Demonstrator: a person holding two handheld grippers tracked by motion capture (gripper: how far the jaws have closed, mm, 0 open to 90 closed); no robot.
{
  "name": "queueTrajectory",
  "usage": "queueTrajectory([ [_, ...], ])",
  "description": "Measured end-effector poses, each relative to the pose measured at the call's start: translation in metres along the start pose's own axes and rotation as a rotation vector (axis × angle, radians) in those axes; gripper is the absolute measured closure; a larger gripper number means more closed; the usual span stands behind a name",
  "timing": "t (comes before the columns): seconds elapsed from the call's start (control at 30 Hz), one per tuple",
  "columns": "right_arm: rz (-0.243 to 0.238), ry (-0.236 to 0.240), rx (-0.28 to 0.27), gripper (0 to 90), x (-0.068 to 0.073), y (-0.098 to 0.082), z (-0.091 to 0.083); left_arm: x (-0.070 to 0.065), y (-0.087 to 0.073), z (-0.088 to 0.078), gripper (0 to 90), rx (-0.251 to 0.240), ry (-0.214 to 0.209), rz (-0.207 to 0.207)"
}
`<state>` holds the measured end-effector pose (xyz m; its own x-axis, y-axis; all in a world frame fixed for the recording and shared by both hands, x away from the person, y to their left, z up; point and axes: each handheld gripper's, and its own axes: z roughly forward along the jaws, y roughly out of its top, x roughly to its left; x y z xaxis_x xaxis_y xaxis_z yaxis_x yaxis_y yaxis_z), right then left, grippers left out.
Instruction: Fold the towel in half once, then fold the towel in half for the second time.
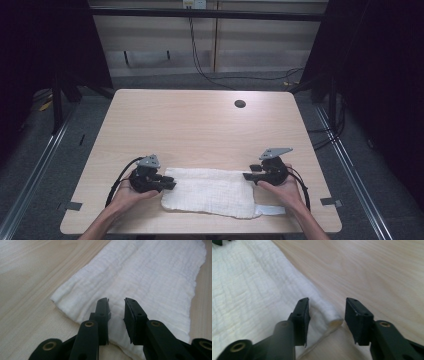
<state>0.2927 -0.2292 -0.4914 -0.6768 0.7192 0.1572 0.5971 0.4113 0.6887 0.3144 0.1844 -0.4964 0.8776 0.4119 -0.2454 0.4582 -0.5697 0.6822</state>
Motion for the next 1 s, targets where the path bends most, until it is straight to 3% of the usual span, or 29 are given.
queueTrajectory([
  [0.07,-0.008,0.008,0.006,63.1,0.0,0.0,0.001,0.0,-0.001,0.001,72.2,-0.005,-0.007,-0.008],
  [0.1,-0.01,0.002,0.005,69.6,0.0,0.001,0.002,0.0,-0.002,0.0,72.0,-0.004,-0.008,-0.01],
  [0.13,0.014,0.012,0.003,81.8,-0.003,0.001,0.004,0.0,-0.003,0.0,71.3,-0.011,-0.008,-0.01],
  [0.27,0.051,-0.015,0.005,87.5,-0.009,0.0,0.004,-0.001,-0.003,0.002,69.9,-0.024,-0.014,-0.02],
  [0.5,0.058,-0.06,-0.01,87.4,-0.02,-0.002,-0.002,-0.005,0.003,0.01,70.6,-0.024,-0.016,0.0],
  [0.53,0.081,-0.06,-0.016,86.4,-0.025,-0.005,-0.003,-0.006,0.006,0.014,70.4,-0.021,-0.026,-0.007],
  [0.6,0.088,-0.067,-0.018,83.8,-0.026,-0.006,-0.004,-0.006,0.008,0.016,69.9,-0.023,-0.039,-0.021],
  [0.63,0.091,-0.082,-0.026,79.6,-0.028,-0.007,-0.004,-0.008,0.011,0.019,69.9,-0.019,-0.035,-0.036],
  [0.67,0.112,-0.079,-0.048,74.5,-0.03,-0.007,-0.005,-0.012,0.016,0.025,69.9,-0.013,-0.019,-0.026],
  [0.8,0.108,-0.091,-0.078,62.1,-0.025,-0.004,-0.011,-0.016,0.018,0.025,64.9,-0.006,-0.025,-0.005],
  [1.0,0.089,-0.098,-0.109,61.2,-0.02,-0.001,-0.013,-0.008,0.018,0.016,56.5,-0.042,-0.028,-0.019],
])
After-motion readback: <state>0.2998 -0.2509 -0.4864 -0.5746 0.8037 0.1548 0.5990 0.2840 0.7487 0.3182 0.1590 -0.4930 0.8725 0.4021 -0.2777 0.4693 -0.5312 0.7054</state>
